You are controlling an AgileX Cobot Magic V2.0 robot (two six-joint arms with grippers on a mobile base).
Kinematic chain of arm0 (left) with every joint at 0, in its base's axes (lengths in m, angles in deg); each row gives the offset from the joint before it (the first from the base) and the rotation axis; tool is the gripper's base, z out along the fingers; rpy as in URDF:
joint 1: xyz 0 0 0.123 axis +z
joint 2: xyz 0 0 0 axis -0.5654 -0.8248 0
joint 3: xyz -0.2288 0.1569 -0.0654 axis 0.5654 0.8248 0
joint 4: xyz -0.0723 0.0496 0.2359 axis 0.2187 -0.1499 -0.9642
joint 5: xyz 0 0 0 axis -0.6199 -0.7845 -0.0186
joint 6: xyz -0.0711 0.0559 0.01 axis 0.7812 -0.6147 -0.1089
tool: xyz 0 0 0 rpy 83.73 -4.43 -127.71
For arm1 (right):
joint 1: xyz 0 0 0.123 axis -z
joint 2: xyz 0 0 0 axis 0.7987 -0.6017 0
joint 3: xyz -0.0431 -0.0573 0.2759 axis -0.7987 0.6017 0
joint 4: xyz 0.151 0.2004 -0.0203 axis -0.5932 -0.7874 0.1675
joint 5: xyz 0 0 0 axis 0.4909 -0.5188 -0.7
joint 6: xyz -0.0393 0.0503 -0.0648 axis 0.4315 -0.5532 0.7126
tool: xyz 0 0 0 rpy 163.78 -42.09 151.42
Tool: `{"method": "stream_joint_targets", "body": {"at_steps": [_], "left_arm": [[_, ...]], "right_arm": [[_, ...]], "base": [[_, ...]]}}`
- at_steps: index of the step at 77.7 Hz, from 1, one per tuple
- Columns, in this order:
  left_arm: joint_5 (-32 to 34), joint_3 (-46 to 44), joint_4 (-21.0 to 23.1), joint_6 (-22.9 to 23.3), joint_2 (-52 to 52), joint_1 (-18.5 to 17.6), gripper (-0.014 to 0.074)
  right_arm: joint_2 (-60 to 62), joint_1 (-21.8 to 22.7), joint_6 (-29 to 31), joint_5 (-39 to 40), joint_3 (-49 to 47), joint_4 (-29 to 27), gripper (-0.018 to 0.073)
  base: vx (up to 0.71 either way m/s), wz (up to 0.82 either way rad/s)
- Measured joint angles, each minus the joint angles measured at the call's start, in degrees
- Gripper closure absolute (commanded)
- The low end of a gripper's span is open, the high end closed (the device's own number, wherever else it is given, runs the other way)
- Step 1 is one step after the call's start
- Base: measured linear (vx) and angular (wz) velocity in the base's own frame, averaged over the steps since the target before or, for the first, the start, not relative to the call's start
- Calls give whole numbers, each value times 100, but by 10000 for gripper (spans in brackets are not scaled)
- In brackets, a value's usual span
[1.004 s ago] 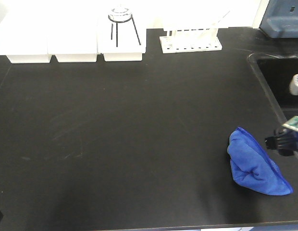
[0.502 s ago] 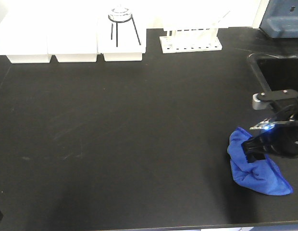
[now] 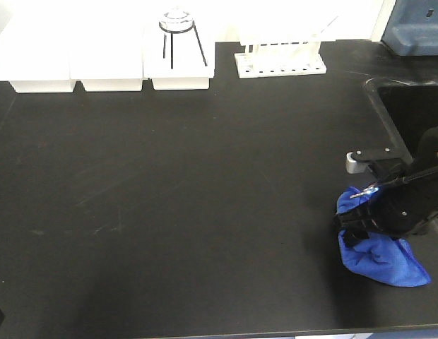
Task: Wipe right workspace with blue cloth
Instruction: 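Lower the right gripper onto the blue cloth and close on it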
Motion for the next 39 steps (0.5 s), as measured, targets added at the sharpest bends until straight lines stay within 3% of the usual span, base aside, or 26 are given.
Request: {"method": "stream_joint_targets", "body": {"at_steps": [11,39], "left_arm": [[0,0,0,0,0,0,603],[0,0,0,0,0,0,603]], "right_arm": [[-72,0,44,13,-13,-19,575],[682,0,107,-330,-29,-13,564]], "base": [[0,0],[0,0]]}}
